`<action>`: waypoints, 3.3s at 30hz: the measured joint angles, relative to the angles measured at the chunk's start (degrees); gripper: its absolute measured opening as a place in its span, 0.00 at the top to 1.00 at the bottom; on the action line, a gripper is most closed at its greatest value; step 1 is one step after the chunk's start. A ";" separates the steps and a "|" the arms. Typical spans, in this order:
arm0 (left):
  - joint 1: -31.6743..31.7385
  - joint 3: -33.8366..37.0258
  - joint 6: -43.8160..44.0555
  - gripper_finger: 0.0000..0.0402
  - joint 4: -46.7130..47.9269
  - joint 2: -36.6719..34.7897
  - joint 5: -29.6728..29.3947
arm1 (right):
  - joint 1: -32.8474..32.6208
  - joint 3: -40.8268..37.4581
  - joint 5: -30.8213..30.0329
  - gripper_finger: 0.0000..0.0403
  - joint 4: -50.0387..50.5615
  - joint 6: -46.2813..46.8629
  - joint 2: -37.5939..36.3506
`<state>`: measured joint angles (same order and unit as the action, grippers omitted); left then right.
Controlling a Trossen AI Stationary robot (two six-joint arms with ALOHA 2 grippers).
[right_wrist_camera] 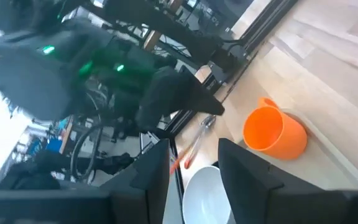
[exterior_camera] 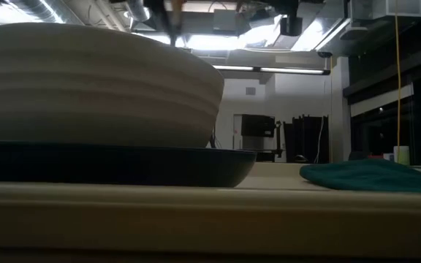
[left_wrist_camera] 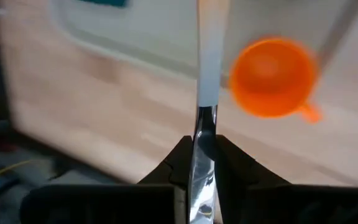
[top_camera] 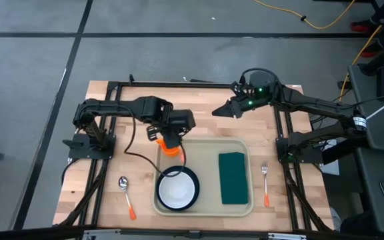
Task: Set up tray
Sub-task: Put the orange knife on the green napkin
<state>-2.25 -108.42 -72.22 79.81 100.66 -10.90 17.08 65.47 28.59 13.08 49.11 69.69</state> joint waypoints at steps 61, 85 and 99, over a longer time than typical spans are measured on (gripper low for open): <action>-0.10 0.13 -0.53 0.93 -18.66 1.16 2.47 | -1.57 -0.07 -0.18 0.65 -14.89 13.80 19.15; -0.71 0.02 8.34 0.93 -18.78 1.38 2.30 | -0.85 -0.07 3.73 0.99 -14.54 7.58 19.15; -0.02 0.04 30.88 0.63 -8.10 -5.60 4.24 | 3.16 -0.07 5.85 0.99 -3.01 0.97 18.65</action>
<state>-2.27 -108.38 -41.34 71.71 95.07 -6.66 20.24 65.41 34.44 10.07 50.08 88.34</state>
